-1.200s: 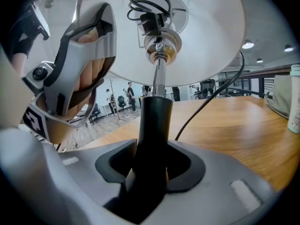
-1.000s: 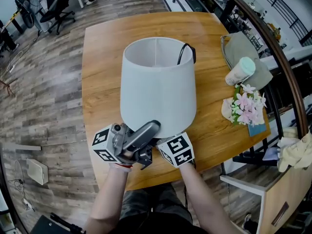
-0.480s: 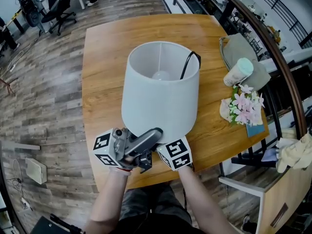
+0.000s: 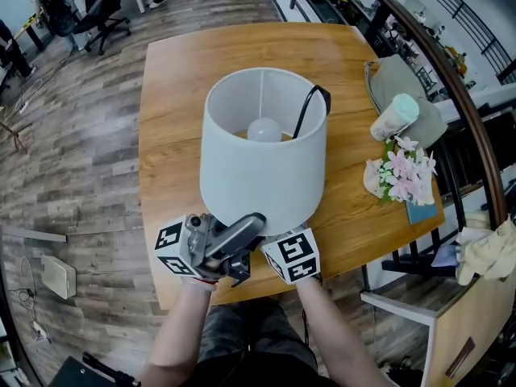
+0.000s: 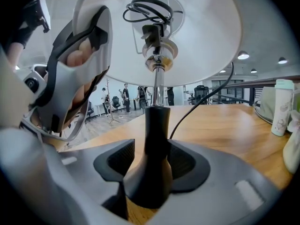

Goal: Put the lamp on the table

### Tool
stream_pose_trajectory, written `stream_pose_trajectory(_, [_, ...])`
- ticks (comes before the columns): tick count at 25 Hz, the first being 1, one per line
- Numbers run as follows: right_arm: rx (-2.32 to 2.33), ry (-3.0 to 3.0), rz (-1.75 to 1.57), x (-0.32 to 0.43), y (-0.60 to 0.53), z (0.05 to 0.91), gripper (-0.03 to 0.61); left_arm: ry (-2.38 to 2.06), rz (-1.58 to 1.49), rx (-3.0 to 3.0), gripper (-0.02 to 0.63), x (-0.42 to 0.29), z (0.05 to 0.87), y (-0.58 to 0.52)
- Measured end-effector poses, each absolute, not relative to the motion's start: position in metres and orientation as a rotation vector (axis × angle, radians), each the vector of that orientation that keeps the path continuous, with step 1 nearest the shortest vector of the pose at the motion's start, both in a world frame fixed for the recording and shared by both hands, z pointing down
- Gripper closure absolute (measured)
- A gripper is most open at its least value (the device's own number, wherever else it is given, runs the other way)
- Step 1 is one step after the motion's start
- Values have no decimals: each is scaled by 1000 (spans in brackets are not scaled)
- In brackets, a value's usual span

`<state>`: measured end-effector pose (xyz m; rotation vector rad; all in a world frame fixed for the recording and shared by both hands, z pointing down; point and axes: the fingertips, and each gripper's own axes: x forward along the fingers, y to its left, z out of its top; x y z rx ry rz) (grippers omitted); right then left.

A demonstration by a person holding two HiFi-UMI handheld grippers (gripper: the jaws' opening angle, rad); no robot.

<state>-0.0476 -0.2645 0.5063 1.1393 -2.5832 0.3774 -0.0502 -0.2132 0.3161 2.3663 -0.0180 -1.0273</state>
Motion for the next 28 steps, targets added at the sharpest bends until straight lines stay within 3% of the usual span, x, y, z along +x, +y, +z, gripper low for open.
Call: stream_pose_trajectory(28, [1162, -2587, 373, -32, -220, 505, 367, -64, -1027, 2433, 613, -36, 337, -161])
